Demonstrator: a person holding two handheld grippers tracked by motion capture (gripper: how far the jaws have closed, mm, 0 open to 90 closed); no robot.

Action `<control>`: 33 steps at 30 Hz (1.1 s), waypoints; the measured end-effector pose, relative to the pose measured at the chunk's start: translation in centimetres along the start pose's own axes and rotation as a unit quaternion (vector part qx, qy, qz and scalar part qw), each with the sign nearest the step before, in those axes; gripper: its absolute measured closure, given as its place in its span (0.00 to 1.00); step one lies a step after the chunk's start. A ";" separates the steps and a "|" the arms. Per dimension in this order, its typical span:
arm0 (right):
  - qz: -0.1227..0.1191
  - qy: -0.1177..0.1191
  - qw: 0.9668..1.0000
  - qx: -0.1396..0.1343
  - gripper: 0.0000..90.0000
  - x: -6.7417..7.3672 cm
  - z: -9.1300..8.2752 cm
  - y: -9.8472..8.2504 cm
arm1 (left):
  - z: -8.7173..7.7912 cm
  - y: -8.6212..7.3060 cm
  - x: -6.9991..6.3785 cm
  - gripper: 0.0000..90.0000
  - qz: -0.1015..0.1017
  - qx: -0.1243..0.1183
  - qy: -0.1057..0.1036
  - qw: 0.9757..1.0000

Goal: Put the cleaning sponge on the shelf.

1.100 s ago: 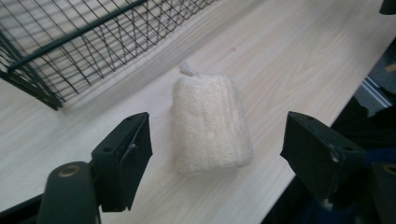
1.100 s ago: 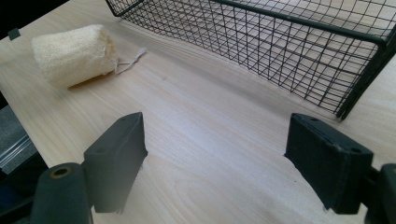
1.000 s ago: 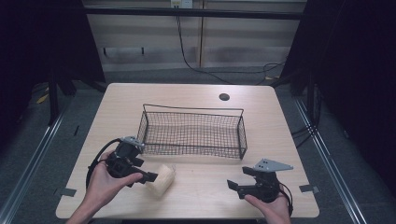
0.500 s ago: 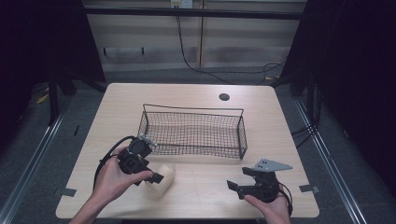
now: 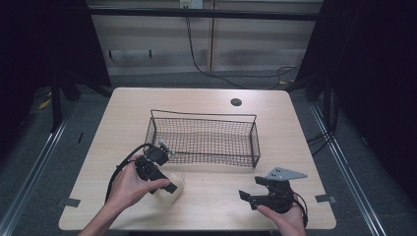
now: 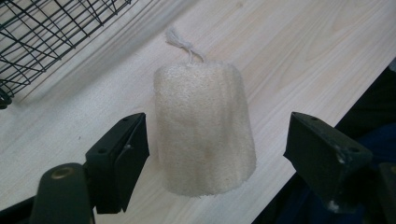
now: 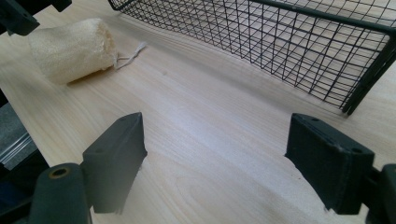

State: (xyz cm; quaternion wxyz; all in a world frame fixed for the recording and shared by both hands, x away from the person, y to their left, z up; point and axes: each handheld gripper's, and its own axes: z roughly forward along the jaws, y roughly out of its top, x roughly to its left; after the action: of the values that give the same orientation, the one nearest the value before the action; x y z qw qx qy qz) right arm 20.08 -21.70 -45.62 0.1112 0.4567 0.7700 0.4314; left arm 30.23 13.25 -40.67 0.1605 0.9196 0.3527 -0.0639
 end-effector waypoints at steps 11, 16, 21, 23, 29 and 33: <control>-0.005 -0.001 1.000 0.005 0.21 0.0 0.2 0.0 | 1.5 0.6 0.1 0.24 -0.012 0.029 0.019 0.999; -0.001 0.000 1.000 0.005 0.21 0.0 0.1 0.0 | 2.2 0.9 0.1 0.24 -0.014 0.042 0.018 0.999; -0.001 0.000 1.000 0.008 0.21 0.0 0.1 0.0 | 2.9 1.1 0.1 0.25 -0.013 0.057 0.019 0.998; -0.004 0.004 1.000 0.010 0.21 0.1 0.2 0.0 | 3.3 1.1 0.1 0.25 -0.011 0.069 0.023 0.997; -0.005 0.005 1.000 0.010 0.21 0.1 0.3 0.0 | 4.2 1.2 0.3 0.24 -0.024 0.081 0.028 0.996; -0.004 0.005 1.000 0.014 0.21 0.1 0.3 -0.1 | 4.7 1.3 0.2 0.27 -0.023 0.093 0.035 0.995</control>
State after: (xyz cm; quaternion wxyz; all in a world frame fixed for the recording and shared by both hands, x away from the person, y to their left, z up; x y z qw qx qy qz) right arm 20.16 -21.41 -45.83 0.1032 0.4531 0.7781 0.4226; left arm 31.22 10.86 -44.84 0.0597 0.9239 0.3719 -0.0677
